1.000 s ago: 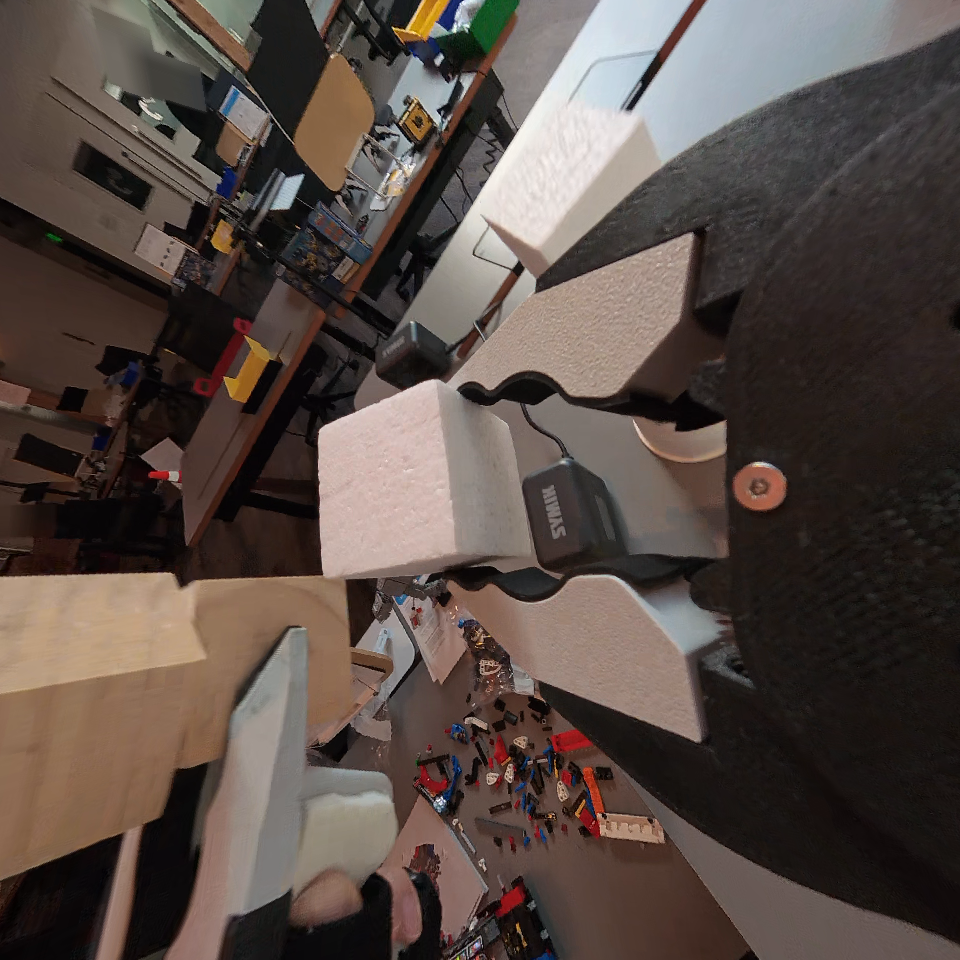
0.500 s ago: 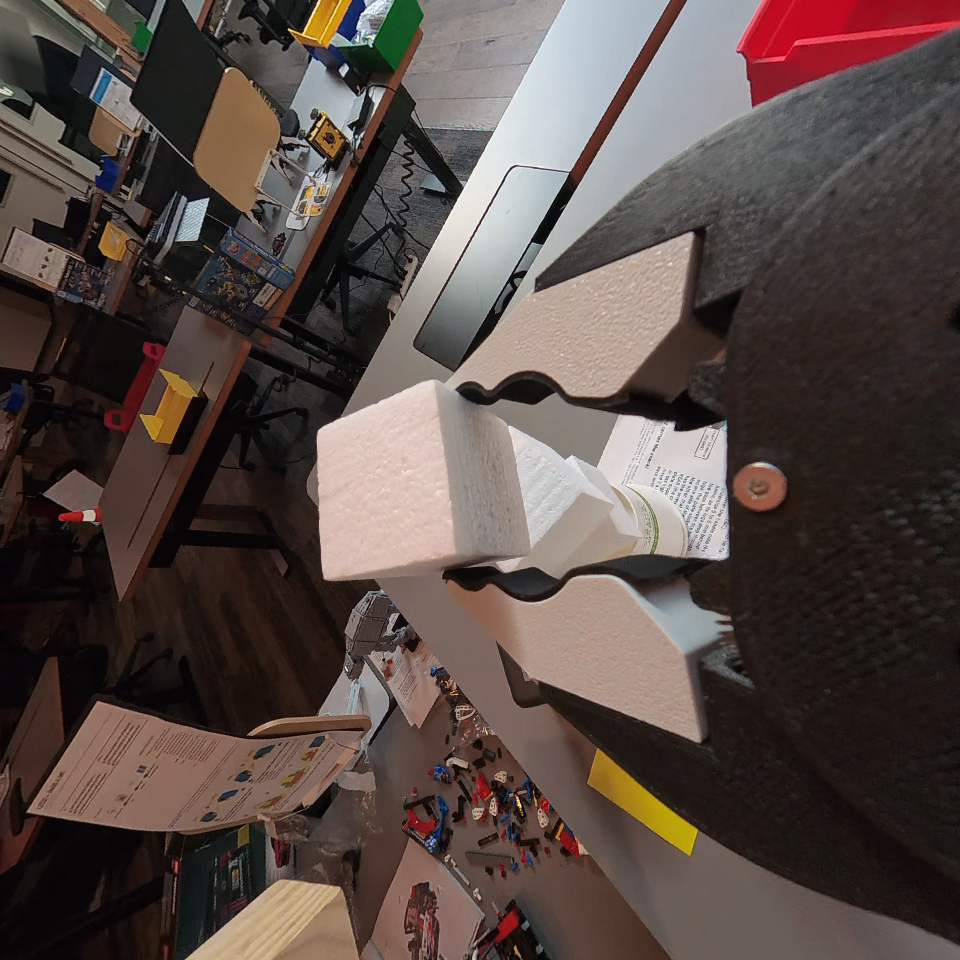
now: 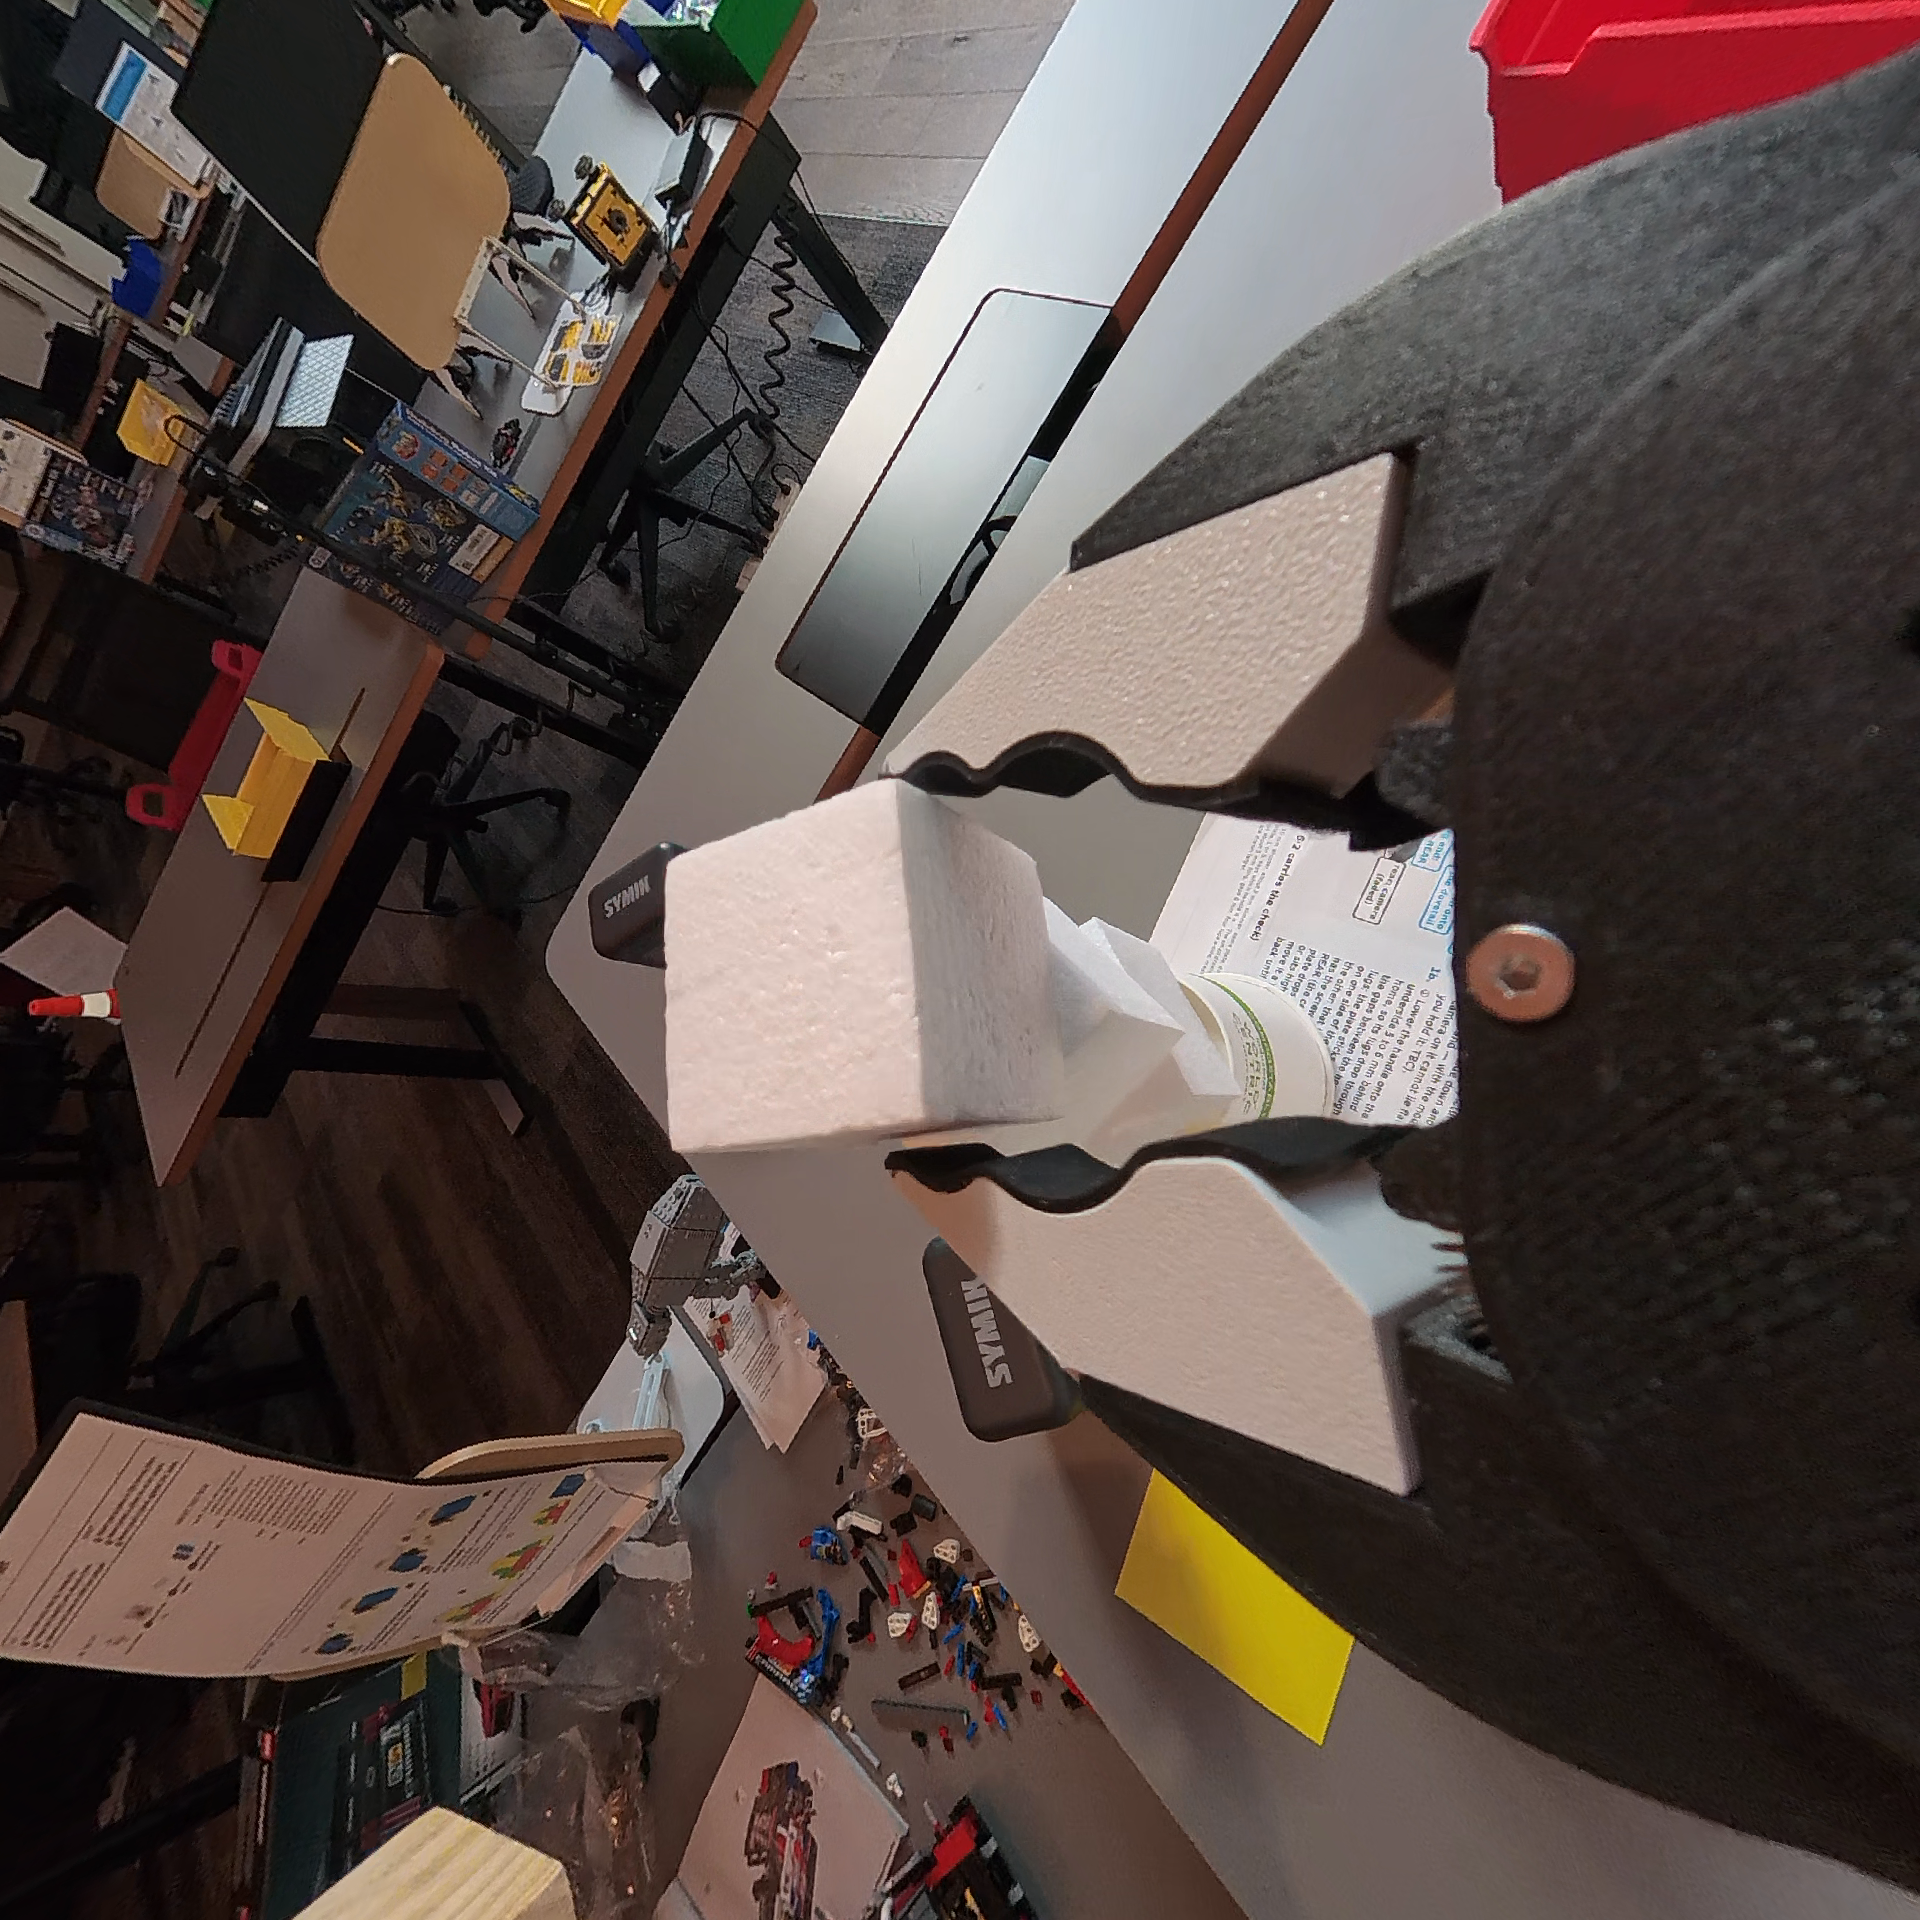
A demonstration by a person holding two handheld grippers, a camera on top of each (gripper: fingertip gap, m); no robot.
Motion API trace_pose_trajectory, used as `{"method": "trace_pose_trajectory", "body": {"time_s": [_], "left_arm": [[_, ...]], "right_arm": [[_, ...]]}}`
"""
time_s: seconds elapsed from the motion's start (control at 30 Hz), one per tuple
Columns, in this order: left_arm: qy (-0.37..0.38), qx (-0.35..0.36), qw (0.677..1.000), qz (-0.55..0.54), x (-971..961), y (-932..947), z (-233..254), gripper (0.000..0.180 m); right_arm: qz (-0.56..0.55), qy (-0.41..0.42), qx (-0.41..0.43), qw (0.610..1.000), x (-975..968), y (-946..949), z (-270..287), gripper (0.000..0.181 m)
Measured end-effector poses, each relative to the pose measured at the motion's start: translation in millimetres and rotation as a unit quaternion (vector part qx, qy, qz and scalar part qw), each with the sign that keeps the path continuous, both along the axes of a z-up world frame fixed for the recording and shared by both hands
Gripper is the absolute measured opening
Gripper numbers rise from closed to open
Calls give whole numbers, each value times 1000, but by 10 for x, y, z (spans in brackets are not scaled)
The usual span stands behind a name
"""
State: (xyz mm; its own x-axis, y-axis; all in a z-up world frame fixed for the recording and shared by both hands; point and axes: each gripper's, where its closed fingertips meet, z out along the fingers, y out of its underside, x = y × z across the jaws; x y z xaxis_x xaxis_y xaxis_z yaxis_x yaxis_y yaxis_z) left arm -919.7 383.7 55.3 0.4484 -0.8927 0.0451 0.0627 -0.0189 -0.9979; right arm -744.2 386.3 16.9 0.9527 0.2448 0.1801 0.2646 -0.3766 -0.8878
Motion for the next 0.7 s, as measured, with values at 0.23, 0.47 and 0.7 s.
{"method": "trace_pose_trajectory", "body": {"time_s": [0.23, 0.47, 0.7], "left_arm": [[-16, -15, 996, -85, 476, -40, 297, 58], [8, 7, 985, -173, 1307, -131, 606, 58], [44, 7, 981, -190, 1742, -118, 456, 58]], "right_arm": [[0, 11, 49, 999, 76, -285, 209, 80], [-26, 24, 82, 996, 279, -700, 312, 80], [-49, 18, 82, 995, 462, -967, 292, 80]]}}
